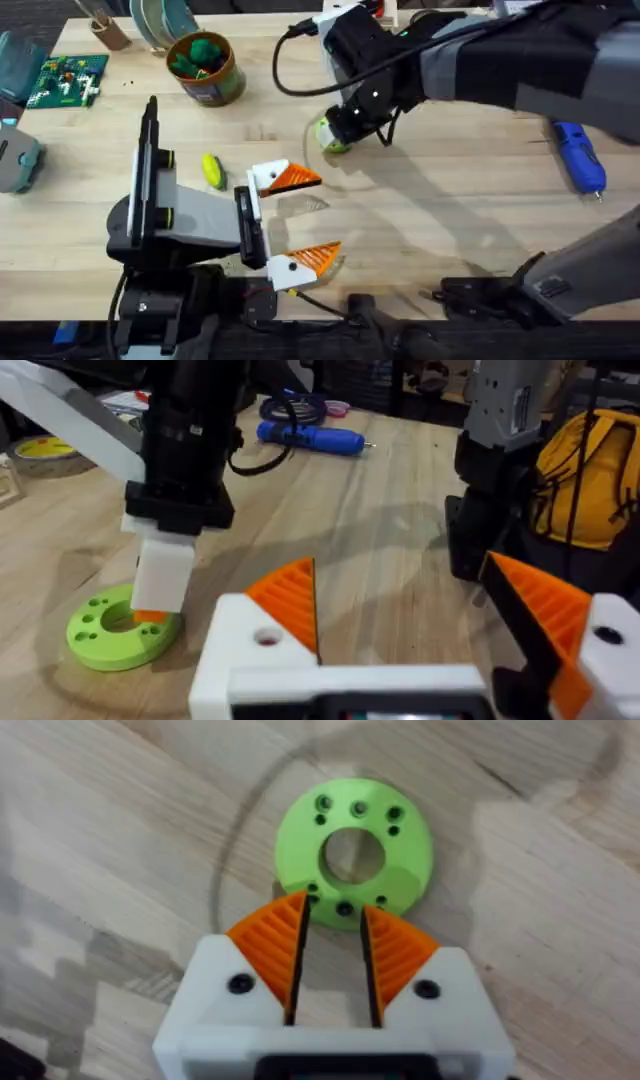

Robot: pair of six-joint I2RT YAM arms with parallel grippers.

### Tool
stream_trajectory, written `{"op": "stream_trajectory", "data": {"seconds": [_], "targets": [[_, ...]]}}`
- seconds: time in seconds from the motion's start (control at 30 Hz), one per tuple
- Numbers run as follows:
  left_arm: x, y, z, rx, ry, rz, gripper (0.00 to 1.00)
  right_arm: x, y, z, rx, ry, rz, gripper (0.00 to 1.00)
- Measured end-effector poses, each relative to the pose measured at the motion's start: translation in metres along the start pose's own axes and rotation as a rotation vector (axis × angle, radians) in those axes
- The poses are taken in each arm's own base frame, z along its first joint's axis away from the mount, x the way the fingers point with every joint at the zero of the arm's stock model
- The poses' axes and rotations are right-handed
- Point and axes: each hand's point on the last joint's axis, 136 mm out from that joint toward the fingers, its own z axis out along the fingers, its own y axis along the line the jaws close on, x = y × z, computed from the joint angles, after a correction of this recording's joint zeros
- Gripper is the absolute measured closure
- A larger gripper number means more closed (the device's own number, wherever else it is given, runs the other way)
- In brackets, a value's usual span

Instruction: Pick up the gripper from the table and insert it into the empty holder that is missing its gripper. Then pick up a screw, insert it into the mounting hole, and use the screwdriver to tighten it. Finally, clean up the table by picking up the vegetable and placing it into the bucket.

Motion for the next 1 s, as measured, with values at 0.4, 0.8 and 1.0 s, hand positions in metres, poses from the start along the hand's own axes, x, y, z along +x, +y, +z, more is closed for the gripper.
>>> {"op": "stream_trajectory", "data": {"seconds": [0.4, 0.8, 1.0], "targets": [[0.0000, 0.0000, 0.0000, 0.000, 0.000, 0.000, 0.008, -0.0021, -0.0008, 0.0002, 0.099, -0.023, -0.044, 0.609], [0.0000, 0.0000, 0.0000, 0.000, 0.000, 0.000, 0.008, 0.0004, -0.0022, 0.0074, 0.114, -0.009, -0.030, 0.620], [0.0000, 0.0000, 0.0000, 0.000, 0.000, 0.000, 0.008, 0.0004, 0.0004, 0.0076, 0.113, -0.011, -0.031, 0.647]]}}
